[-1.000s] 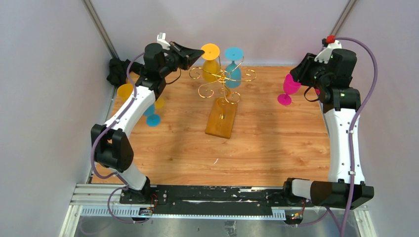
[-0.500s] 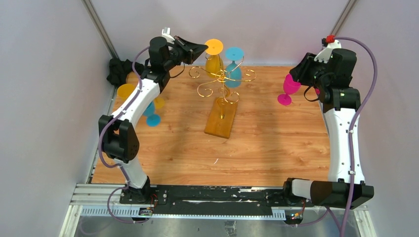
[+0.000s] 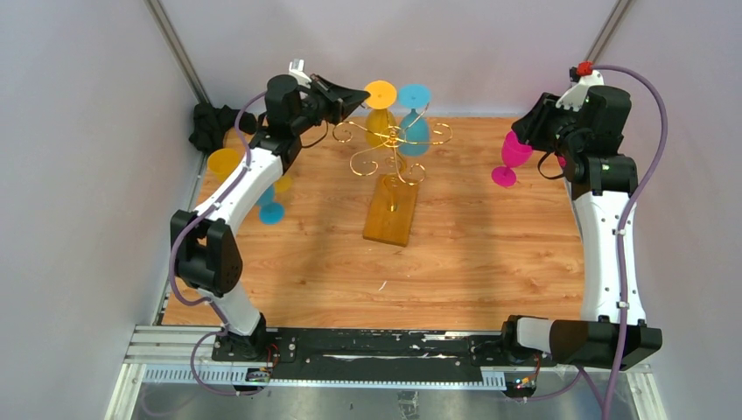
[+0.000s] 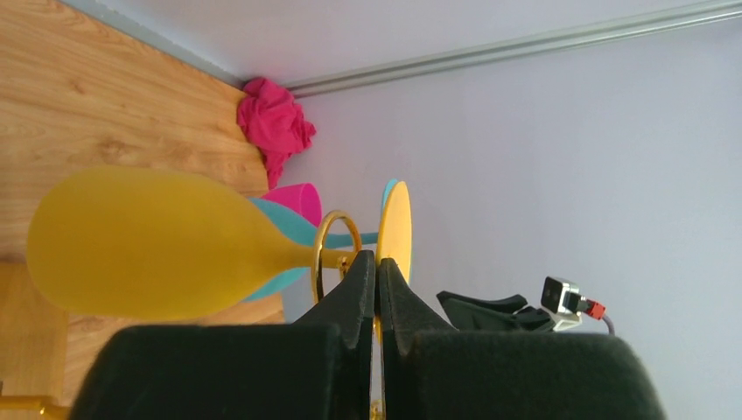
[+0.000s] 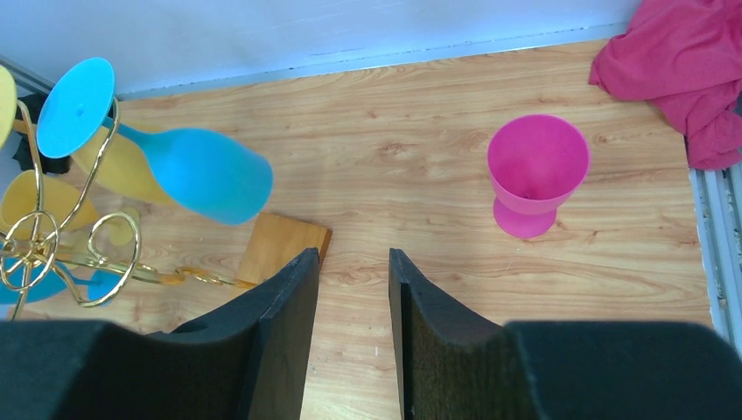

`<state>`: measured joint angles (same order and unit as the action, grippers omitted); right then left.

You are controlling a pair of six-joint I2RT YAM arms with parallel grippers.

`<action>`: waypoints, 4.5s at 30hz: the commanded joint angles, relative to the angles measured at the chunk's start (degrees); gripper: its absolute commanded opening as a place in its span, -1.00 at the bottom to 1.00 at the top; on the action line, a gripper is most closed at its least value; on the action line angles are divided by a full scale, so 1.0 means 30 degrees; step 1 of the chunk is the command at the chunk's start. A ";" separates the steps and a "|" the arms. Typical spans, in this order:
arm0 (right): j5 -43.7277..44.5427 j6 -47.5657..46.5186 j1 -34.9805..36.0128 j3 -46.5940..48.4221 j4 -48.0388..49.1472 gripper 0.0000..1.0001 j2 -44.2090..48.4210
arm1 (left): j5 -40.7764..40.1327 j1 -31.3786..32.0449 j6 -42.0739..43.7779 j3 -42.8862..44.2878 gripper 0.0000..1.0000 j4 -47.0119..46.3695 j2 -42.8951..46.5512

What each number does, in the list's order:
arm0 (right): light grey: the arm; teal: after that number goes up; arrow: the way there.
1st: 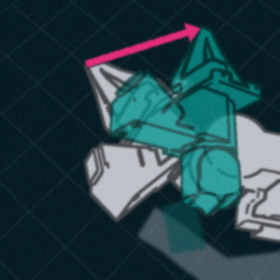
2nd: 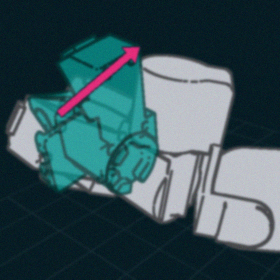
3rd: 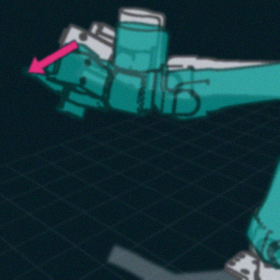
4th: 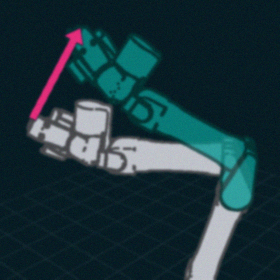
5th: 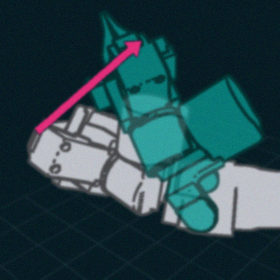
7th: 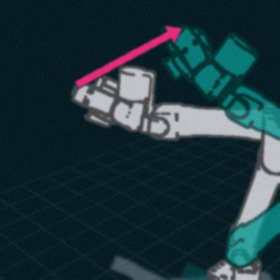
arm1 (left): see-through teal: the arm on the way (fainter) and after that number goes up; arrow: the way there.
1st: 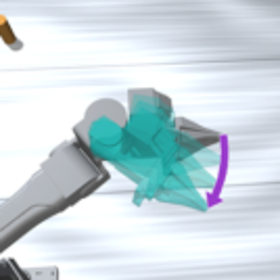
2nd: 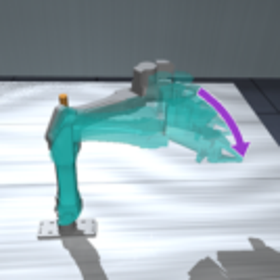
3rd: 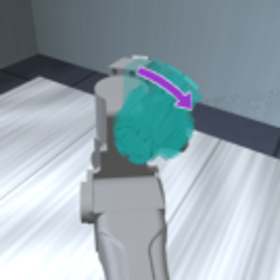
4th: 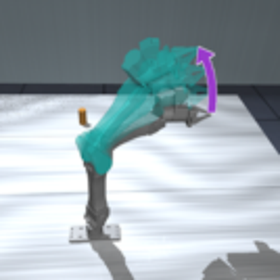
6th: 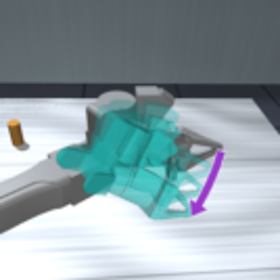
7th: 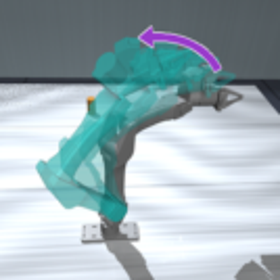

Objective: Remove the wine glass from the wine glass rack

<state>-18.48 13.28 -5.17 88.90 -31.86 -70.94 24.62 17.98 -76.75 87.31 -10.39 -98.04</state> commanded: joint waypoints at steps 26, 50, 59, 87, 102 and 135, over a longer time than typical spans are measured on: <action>-0.1668 0.0804 -0.0034 -0.0664 0.0590 -0.19 0.0192 | 0.0304 -0.2324 0.1014 -0.3559 -1.00 0.1375 0.5546; -0.2282 0.1322 -0.0018 -0.1910 0.1690 -0.20 0.0637 | 0.0880 -0.3140 0.2693 0.2757 -1.00 -0.3452 0.6721; -0.9723 0.4891 -0.0073 -0.3175 0.7348 -0.17 0.0989 | 0.3571 -0.1356 -0.8224 0.1406 -1.00 -1.8565 0.4544; -1.2465 3.0760 0.3938 -0.1074 4.1082 0.33 -0.5486 | 0.4508 0.0313 -1.3903 0.1413 -1.00 -2.6614 0.0995; -1.1603 3.1177 0.7032 0.3331 4.1102 0.25 -0.9365 | 0.4715 0.1418 -1.3517 0.0632 -1.00 -2.6588 0.0983; -1.0198 0.8812 0.3304 0.1316 1.0210 -1.00 0.4364 | 0.7572 0.0074 -0.2858 -0.1430 -0.42 -1.2694 0.3792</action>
<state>-54.08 83.99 6.00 85.03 60.16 -67.75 42.19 18.26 -110.93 83.42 -79.55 -94.06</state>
